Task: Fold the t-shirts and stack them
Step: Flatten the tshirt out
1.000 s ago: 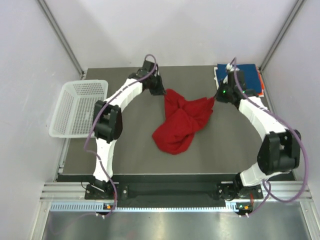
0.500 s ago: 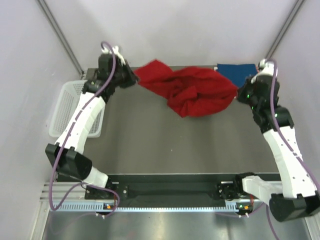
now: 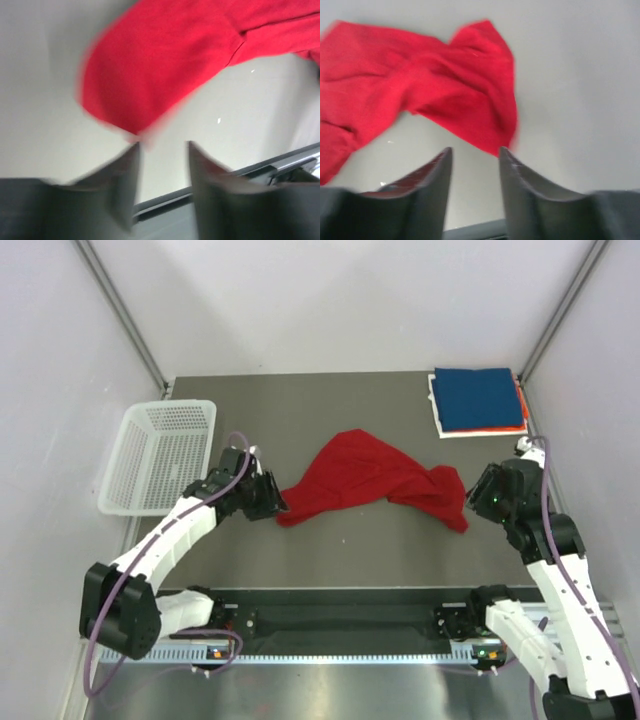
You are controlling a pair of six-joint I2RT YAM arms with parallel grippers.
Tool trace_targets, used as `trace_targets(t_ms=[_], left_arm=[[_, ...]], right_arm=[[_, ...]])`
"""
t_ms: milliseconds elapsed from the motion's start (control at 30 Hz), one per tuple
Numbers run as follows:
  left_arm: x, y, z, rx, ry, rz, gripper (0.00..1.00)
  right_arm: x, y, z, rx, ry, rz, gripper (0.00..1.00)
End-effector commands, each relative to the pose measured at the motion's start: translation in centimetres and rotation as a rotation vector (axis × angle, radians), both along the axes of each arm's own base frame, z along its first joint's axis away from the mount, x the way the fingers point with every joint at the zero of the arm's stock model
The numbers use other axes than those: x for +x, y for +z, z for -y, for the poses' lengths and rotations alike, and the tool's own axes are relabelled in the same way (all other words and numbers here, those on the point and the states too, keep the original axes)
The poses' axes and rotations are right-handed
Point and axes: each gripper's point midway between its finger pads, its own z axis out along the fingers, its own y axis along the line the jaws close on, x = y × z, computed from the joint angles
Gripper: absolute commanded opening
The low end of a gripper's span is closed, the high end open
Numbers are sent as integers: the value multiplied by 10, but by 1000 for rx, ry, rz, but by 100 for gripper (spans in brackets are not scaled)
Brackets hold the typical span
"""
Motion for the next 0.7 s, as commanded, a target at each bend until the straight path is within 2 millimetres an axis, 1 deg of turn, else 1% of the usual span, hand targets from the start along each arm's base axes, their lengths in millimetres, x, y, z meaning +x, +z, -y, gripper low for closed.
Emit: trace_targets(t_ms=[0,33,67,100,133,167,200,233,267,300,333,367,400,467,500,533,567,600,633,667], left_arm=[[23,29,-3,-4,44,144,53],[30,40,-5,9,57,171,56],[32,42,-8,33,62,173,59],[37,45,-12,51,79,188,60],[45,48,-16,78,105,204,61],[50,50,-17,82,123,212,62],[53,48,-18,88,132,209,63],[56,41,-18,94,137,195,63],[58,38,-16,90,140,187,63],[58,33,-16,92,135,177,64],[58,22,-16,107,136,151,64],[62,19,-15,108,137,151,65],[63,9,-16,119,137,128,67],[75,6,-11,109,136,147,68],[82,-2,-8,116,126,128,69],[86,-4,-5,121,109,124,69],[89,-6,2,105,76,108,69],[99,-8,10,102,52,92,69],[103,-10,15,97,15,87,69],[106,-11,21,82,-6,79,69]], right_arm=[[15,21,-18,83,37,52,47],[21,22,-24,101,55,55,47],[32,27,-29,106,80,84,47],[43,23,-35,111,104,75,46],[51,24,-50,144,183,79,46],[64,33,-62,138,248,122,46],[77,20,-72,132,286,72,45],[85,28,-88,122,347,82,45],[92,26,-96,90,380,73,44],[103,8,-100,42,375,12,43],[108,12,-113,34,391,11,43],[111,-9,-114,22,369,-70,42],[115,-13,-114,31,344,-83,41],[115,-30,-111,68,260,-116,46],[116,-36,-102,60,202,-119,48],[119,-38,-94,87,126,-122,48],[117,-43,-85,88,75,-140,50],[113,-48,-71,69,16,-170,50],[112,-53,-53,85,-71,-194,50],[109,-57,-42,86,-114,-214,50]])
